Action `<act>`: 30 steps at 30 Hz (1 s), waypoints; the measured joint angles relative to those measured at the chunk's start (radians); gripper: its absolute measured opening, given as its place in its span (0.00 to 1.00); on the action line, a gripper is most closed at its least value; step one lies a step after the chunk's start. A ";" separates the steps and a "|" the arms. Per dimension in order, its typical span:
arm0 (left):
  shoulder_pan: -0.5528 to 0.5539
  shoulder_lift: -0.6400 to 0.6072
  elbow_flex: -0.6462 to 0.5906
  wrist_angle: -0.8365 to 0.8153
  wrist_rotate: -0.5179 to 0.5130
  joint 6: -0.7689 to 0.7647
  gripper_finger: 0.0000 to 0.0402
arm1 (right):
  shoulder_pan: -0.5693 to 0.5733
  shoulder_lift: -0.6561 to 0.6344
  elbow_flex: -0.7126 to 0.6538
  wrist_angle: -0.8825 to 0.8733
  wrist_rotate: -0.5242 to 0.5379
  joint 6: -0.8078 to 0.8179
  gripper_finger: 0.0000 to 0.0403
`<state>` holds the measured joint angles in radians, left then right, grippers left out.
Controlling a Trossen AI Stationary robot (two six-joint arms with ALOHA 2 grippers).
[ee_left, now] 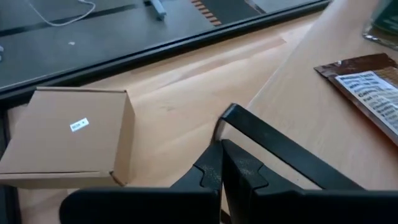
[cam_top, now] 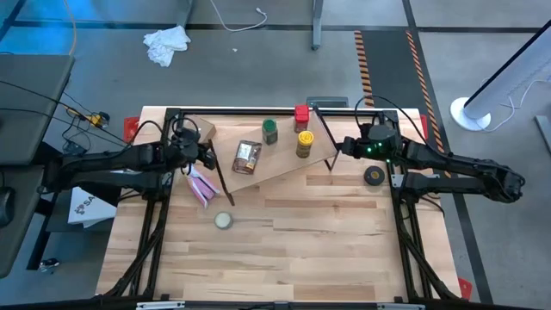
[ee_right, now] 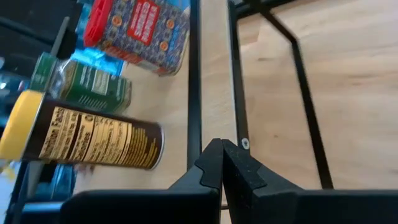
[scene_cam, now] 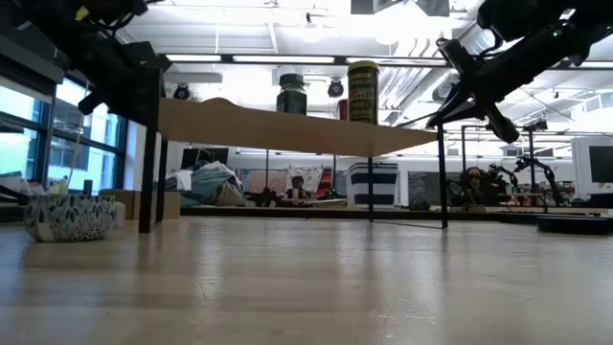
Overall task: Shelf spices
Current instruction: Adjust the shelf
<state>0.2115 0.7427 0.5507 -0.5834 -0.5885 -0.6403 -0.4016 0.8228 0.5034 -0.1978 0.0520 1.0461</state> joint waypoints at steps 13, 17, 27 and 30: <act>0.074 0.123 0.000 0.182 0.016 0.069 0.00 | 0.225 -0.055 -0.002 -0.083 0.047 0.104 0.00; 0.079 0.149 0.000 0.223 0.037 0.069 0.00 | 0.300 -0.077 -0.002 -0.115 0.096 0.152 0.00; 0.076 0.187 0.000 0.301 0.091 0.055 0.00 | 0.462 -0.106 -0.002 -0.183 0.201 0.247 0.00; 0.075 0.161 0.005 0.281 0.102 0.110 0.00 | 0.473 -0.129 -0.002 -0.204 0.212 0.240 0.00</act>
<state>0.2863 0.9034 0.5557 -0.3027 -0.4866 -0.5307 0.0717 0.6937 0.5018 -0.4021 0.2643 1.2862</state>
